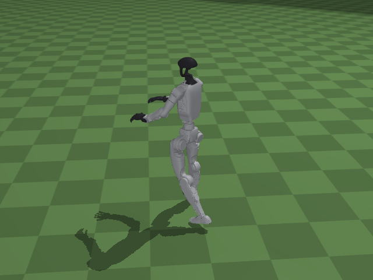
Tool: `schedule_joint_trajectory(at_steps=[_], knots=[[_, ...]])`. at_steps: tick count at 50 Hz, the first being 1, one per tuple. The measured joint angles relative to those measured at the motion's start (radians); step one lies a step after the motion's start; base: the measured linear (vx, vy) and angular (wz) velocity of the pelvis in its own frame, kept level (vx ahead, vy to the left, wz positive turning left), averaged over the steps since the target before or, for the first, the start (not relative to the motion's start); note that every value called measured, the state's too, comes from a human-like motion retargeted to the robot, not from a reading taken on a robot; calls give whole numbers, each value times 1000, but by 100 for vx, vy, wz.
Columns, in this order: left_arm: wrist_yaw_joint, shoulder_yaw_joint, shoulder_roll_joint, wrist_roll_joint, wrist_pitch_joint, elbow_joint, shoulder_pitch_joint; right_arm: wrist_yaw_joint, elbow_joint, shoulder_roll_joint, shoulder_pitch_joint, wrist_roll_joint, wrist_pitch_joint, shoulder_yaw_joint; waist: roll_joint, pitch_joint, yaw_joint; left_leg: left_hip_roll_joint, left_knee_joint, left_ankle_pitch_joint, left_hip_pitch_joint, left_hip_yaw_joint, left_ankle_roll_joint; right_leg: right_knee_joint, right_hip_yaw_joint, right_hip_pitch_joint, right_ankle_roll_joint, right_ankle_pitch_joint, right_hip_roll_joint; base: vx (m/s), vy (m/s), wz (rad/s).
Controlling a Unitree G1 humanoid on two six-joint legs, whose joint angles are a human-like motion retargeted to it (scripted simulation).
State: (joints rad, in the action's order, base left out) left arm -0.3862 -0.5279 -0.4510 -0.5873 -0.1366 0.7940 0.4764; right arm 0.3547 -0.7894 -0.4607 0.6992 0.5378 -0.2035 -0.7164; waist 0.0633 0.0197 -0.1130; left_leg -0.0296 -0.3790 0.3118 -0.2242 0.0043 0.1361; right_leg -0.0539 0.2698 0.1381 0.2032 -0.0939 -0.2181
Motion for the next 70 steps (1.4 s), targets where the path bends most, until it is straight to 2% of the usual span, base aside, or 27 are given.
schedule_joint_trajectory(at_steps=[4,7,9,12,15,18,23,26,28,30,33,35,39,40,42,44,45,48,52,55,58,61,64,70], knots=[[14,7,-4,-18,1,-17,-37,-17,23,-6,-36,13,0,12,-9,-23,-13,24,-278,-152,131,3,2,-60,34,-41,-33,-94,-13,54,-25,57],[12,-3,-6,-17,8,-26,-37,-21,37,-19,-47,8,8,16,-16,-31,-30,76,-538,-223,282,68,-34,-89,65,-68,-54,-141,-18,47,-23,59],[16,-9,-8,-32,21,-26,-23,-20,36,-23,-46,16,18,23,-15,-25,-48,125,-656,-197,365,144,-87,-109,77,-80,-61,-166,-22,44,-21,42],[24,-11,-9,-42,35,-25,-2,-19,26,-23,-37,31,38,32,-13,-1,-87,165,-700,-95,421,258,-149,-135,86,-111,-59,-199,-31,43,-18,15],[35,-11,-9,-47,44,-22,25,-14,4,-18,-11,33,50,34,-19,26,-135,148,-610,-17,453,341,-160,-155,81,-138,-66,-223,-31,42,-12,-17],[26,-14,-10,-23,48,-27,35,1,-10,-23,13,-2,52,13,-40,37,-173,111,-400,-2,464,403,-135,-102,90,-201,-88,-236,-6,42,-7,-14],[21,0,-16,-4,65,-37,53,8,-25,-22,56,-4,69,-9,-90,52,-208,77,115,-87,404,600,-71,-36,118,-303,-91,-249,65,44,-2,-3],[45,13,-16,-30,48,-25,44,15,-41,6,64,-8,48,-22,-111,33,-208,82,285,-129,395,746,-23,-67,137,-340,-75,-267,96,53,3,4],[49,19,-17,-35,49,-21,39,22,-52,18,66,-10,49,-21,-114,19,-212,72,354,-163,387,781,3,-74,139,-366,-79,-270,109,57,6,-1],[49,21,-17,-35,57,-20,38,28,-57,23,64,-18,55,-13,-112,15,-212,67,367,-185,369,759,2,-60,137,-411,-96,-258,120,59,7,19],[52,17,-18,-43,62,-14,30,31,-57,35,39,-29,52,7,-103,-2,-204,85,307,-156,342,700,-32,-159,139,-426,-122,-226,113,63,11,32],[54,12,-17,-50,62,-7,25,30,-52,41,15,-33,45,20,-100,-13,-187,112,236,-107,326,662,-52,-289,149,-410,-146,-174,97,65,14,60],[46,-1,-9,-49,70,4,18,19,-30,37,-28,-42,34,25,-106,-26,-139,143,153,-39,283,582,-67,-675,122,-280,-188,-7,51,59,15,84],[43,-4,-7,-46,74,6,20,17,-24,33,-34,-47,33,23,-104,-28,-126,142,144,-29,273,561,-69,-769,99,-233,-190,24,44,53,13,101],[30,-17,-10,6,79,5,29,19,-15,28,-38,-57,49,21,-83,-23,-97,124,129,-3,257,518,-82,-949,37,-113,-148,42,27,51,10,111],[23,-17,-2,-5,84,8,29,19,-11,18,-45,-60,39,20,-91,-18,-66,124,124,4,233,468,-68,-987,-6,-56,-148,-2,56,48,9,122],[20,-12,5,-26,87,11,29,18,-10,11,-46,-60,28,20,-103,-13,-50,129,122,4,219,443,-54,-973,-18,-43,-165,-38,75,46,8,122],[13,-3,20,-20,86,10,33,19,-14,-7,-40,-61,21,21,-119,13,-8,130,115,20,176,375,-37,-916,10,7,-184,-82,57,46,5,119],[2,4,26,-3,83,0,35,23,-18,-24,-26,-65,18,20,-123,40,39,118,127,40,124,298,-19,-677,68,39,-198,-119,33,45,-2,111],[-13,3,25,21,80,-11,39,23,-17,-35,-17,-62,27,24,-94,59,67,75,147,58,82,255,-12,-399,51,50,-166,-88,29,44,-8,109],[-18,-6,25,51,60,-11,43,20,-16,-37,-12,-61,35,21,-49,76,94,26,152,77,40,194,-8,-96,8,36,-105,-5,21,47,-12,107],[-20,-10,25,60,45,-2,51,14,-20,-34,-9,-47,42,26,-28,87,107,12,155,91,-2,155,1,107,35,26,-40,31,28,50,-16,82],[-24,-18,31,60,40,5,53,12,-26,-35,-17,-43,44,39,-23,83,107,19,149,91,-35,135,2,141,51,27,-12,3,46,53,-18,61],[-37,-20,39,54,31,6,28,15,-21,-57,-51,-47,28,62,-13,40,113,21,35,41,-36,75,-13,138,5,-38,-67,66,41,59,-22,58]])
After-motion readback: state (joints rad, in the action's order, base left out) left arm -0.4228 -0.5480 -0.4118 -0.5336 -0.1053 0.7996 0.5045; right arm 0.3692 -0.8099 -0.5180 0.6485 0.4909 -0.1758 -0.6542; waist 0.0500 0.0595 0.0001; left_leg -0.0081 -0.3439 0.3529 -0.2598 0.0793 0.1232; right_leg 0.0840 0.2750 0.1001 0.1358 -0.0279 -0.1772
